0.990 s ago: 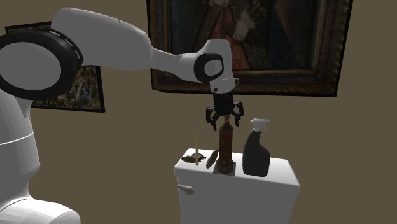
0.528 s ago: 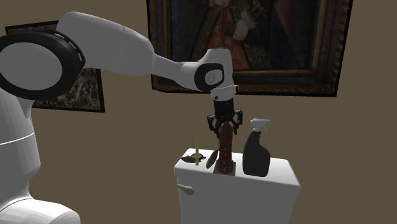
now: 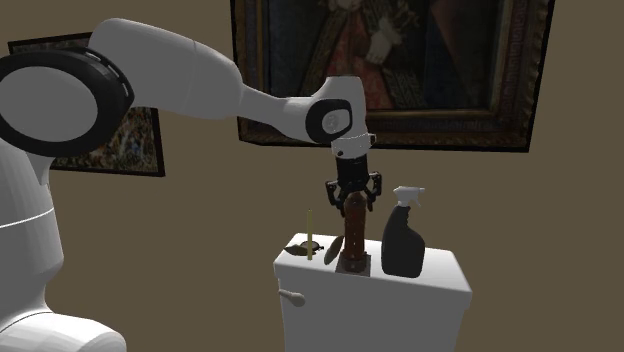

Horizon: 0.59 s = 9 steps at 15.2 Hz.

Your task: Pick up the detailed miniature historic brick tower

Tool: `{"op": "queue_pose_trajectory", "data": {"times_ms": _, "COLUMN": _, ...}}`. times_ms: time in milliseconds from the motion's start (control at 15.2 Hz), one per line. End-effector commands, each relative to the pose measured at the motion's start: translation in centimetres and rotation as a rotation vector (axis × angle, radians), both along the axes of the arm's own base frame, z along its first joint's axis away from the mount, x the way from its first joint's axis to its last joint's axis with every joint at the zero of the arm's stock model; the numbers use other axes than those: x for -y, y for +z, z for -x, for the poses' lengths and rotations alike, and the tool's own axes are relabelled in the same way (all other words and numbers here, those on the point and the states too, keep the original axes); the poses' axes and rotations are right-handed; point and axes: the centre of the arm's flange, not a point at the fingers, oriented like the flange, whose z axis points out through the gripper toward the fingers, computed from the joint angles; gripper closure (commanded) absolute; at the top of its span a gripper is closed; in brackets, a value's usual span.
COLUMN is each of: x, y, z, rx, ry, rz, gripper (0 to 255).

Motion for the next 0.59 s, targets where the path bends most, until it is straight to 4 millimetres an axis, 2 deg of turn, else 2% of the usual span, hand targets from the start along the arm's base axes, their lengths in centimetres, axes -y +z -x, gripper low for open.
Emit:
{"op": "queue_pose_trajectory", "data": {"times_ms": 0, "x": -0.1, "y": -0.2, "z": -0.1, "rx": -0.004, "ry": 0.000, "rz": -0.001, "gripper": 255}}
{"op": "queue_pose_trajectory", "data": {"times_ms": 528, "x": -0.1, "y": 4.1, "z": -0.1, "rx": -0.004, "ry": 0.000, "rz": -0.001, "gripper": 255}}
